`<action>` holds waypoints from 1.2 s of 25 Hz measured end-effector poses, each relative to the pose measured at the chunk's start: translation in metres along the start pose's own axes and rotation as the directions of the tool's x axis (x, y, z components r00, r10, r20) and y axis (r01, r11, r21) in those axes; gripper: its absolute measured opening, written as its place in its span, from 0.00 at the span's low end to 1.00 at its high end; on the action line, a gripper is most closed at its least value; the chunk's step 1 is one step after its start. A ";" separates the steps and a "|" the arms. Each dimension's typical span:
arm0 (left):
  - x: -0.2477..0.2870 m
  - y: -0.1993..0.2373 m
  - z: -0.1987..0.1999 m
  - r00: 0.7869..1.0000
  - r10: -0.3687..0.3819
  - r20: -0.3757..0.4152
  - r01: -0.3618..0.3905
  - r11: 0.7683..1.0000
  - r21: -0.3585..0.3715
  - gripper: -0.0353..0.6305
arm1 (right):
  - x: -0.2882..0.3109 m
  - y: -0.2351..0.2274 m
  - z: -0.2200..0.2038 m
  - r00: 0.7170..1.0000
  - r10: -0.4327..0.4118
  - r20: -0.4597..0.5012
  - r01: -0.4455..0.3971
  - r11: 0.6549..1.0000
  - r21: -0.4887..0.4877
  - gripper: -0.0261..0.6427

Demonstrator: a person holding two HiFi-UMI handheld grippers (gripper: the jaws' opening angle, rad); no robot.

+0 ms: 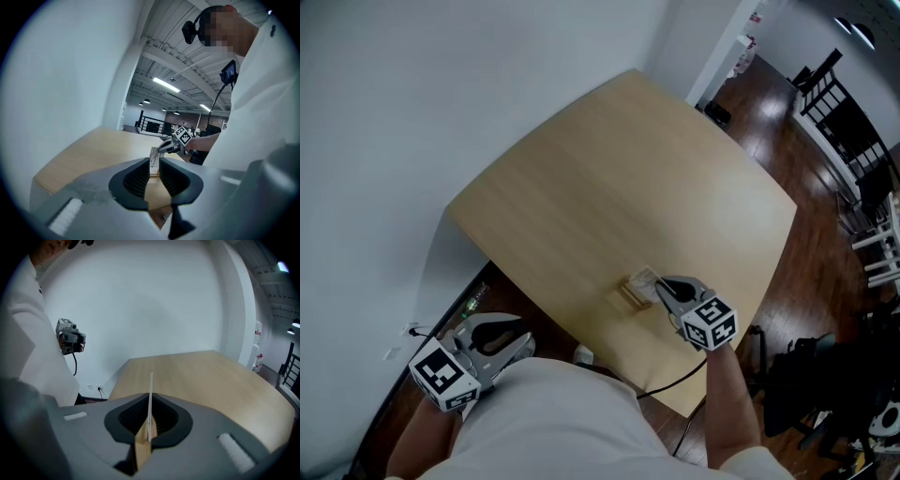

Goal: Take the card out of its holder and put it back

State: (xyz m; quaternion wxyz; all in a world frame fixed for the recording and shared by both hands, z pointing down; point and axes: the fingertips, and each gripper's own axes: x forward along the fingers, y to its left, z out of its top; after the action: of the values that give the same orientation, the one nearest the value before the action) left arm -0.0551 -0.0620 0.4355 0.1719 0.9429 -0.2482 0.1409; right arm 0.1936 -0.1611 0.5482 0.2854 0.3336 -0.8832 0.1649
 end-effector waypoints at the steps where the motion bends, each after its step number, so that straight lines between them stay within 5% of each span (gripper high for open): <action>1: 0.001 0.001 0.001 1.000 0.000 -0.001 0.000 1.000 0.000 0.16 | 0.002 0.000 -0.002 1.000 0.001 -0.003 -0.001 1.000 0.001 0.07; 23: -0.001 0.007 0.005 0.999 -0.014 -0.031 0.014 1.000 0.002 0.16 | 0.022 -0.007 -0.041 1.000 0.022 -0.002 -0.022 0.998 0.056 0.07; 30: -0.023 0.019 0.005 0.998 -0.054 -0.033 0.054 0.999 0.002 0.16 | 0.022 -0.013 -0.021 0.997 -0.059 0.050 0.054 0.993 0.103 0.15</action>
State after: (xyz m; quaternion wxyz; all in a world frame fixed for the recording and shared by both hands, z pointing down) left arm -0.0833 -0.0697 0.4281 0.1786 0.9470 -0.2195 0.1520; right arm 0.1969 -0.1716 0.5794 0.2493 0.3766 -0.8712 0.1925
